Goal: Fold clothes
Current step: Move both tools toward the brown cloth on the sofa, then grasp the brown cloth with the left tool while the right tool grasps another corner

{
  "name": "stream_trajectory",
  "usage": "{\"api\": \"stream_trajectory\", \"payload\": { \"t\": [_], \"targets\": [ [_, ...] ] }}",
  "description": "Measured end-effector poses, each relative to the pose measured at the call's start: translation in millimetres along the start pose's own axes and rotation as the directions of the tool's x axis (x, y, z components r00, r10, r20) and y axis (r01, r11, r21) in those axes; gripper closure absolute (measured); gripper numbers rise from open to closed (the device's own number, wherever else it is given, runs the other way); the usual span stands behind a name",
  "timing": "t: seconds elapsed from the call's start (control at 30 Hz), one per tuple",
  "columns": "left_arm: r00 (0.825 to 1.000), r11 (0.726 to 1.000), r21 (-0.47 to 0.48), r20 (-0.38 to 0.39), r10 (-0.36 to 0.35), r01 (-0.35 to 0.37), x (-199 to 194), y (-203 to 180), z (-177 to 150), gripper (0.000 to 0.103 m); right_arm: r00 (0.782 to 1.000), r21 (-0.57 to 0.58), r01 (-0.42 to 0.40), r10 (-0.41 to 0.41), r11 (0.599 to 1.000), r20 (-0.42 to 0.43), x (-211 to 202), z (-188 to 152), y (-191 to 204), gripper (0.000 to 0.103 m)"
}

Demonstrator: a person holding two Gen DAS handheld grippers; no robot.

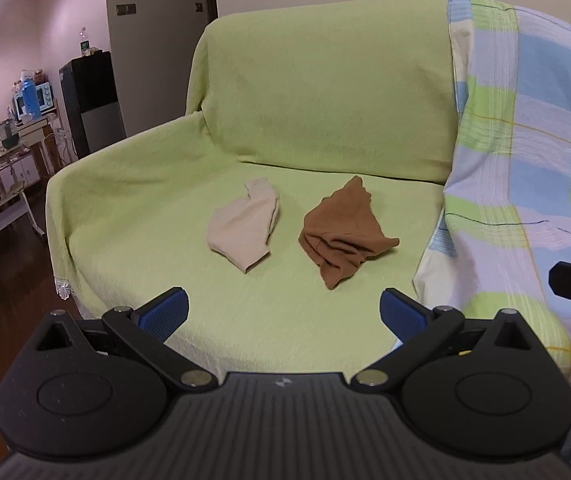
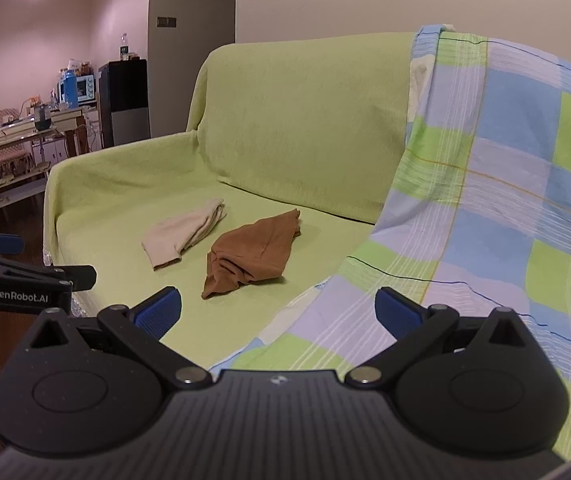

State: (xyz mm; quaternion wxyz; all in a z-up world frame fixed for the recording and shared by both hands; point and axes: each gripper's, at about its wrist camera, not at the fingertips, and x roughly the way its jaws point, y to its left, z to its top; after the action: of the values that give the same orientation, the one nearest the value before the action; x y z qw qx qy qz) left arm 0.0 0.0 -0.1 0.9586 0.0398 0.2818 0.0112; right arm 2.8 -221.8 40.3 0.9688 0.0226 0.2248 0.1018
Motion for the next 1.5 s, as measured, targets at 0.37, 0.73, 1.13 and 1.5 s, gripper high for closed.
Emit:
{"api": "stream_trajectory", "payload": {
  "t": [0.37, 0.73, 1.13, 1.5],
  "targets": [
    [0.995, 0.999, -0.004, -0.082, -0.052, 0.051, 33, -1, -8, 0.001, 0.997, 0.007, 0.012, -0.012, 1.000, -0.074, 26, -7, -5, 0.001],
    [0.994, 0.988, 0.108, -0.046, -0.103, 0.108, 79, -1, -17, 0.001, 0.997, -0.132, -0.037, 0.028, 0.991, -0.071, 61, -2, -10, 0.001],
    [0.975, 0.943, 0.246, -0.042, -0.220, 0.224, 184, -16, -11, 0.014, 0.983, -0.585, -0.166, 0.085, 0.794, -0.164, 189, 21, 15, 0.052],
    [0.961, 0.905, 0.325, -0.079, -0.263, 0.275, 245, -33, -19, 0.033, 0.962, -0.760, -0.255, 0.075, 0.598, -0.264, 288, 1, 32, 0.058]
  ]
}}
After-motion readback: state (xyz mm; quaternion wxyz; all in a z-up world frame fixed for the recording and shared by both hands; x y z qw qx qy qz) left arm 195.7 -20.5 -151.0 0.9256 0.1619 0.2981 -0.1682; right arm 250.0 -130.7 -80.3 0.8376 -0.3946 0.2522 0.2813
